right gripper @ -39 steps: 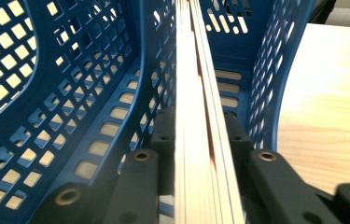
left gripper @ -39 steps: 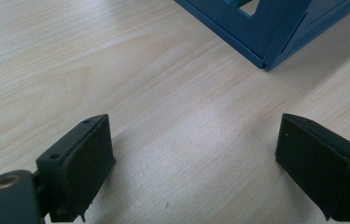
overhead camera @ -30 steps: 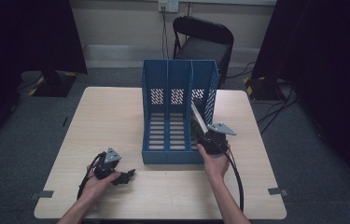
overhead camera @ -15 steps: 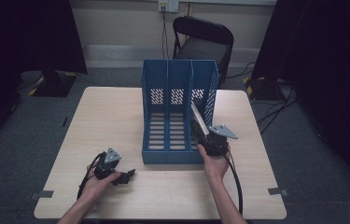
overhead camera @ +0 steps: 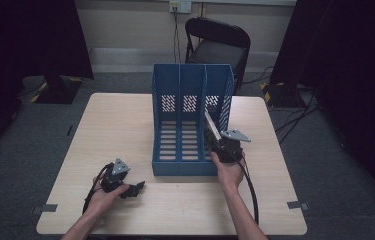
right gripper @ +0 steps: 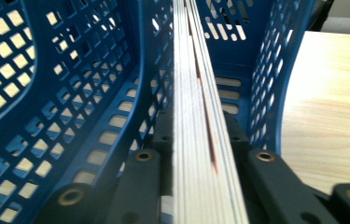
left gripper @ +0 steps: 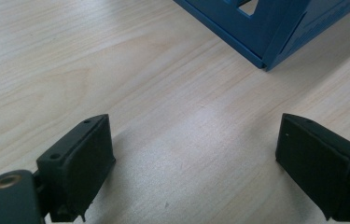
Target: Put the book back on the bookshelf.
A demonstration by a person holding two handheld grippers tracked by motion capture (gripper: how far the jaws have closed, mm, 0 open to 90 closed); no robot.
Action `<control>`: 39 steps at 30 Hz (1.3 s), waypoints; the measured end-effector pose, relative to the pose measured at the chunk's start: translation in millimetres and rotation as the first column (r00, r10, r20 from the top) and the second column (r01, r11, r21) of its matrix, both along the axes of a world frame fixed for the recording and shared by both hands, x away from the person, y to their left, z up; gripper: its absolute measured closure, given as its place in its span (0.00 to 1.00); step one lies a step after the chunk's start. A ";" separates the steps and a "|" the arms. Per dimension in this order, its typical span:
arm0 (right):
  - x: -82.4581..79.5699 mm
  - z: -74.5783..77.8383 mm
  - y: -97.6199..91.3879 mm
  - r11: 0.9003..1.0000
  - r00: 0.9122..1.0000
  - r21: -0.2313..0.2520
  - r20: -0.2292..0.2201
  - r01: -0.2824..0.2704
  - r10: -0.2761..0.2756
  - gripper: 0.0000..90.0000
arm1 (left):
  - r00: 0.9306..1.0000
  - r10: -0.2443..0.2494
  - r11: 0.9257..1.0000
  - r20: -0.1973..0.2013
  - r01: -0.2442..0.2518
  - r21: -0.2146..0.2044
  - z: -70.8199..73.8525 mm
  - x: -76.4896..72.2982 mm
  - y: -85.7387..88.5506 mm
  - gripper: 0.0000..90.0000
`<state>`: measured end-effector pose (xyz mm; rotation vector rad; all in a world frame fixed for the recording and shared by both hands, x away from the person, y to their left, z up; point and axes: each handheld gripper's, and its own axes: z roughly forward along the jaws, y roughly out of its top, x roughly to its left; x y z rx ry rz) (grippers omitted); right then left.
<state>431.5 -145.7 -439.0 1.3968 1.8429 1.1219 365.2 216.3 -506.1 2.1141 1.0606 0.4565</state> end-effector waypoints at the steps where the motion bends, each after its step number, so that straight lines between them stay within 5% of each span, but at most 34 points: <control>1: 0.1 -0.2 -0.2 1.000 1.000 -0.007 0.000 0.004 -0.004 0.83 | 1.000 -0.001 1.000 0.000 0.001 0.000 0.0 0.0 0.0 0.12; 22: -9.9 0.4 7.4 0.989 0.987 -0.028 0.079 0.144 -0.141 0.85 | 1.000 -0.001 1.000 0.000 0.001 0.001 0.0 0.0 0.1 0.12; 31: -12.8 1.4 7.1 0.974 0.970 -0.060 0.123 0.217 -0.209 0.85 | 1.000 -0.001 1.000 0.000 0.001 0.001 0.0 0.0 0.1 0.12; 39: -14.2 -6.4 3.1 0.963 0.958 -0.028 0.112 0.268 -0.263 0.85 | 1.000 -0.001 1.000 0.000 0.001 0.001 0.0 0.0 0.1 0.12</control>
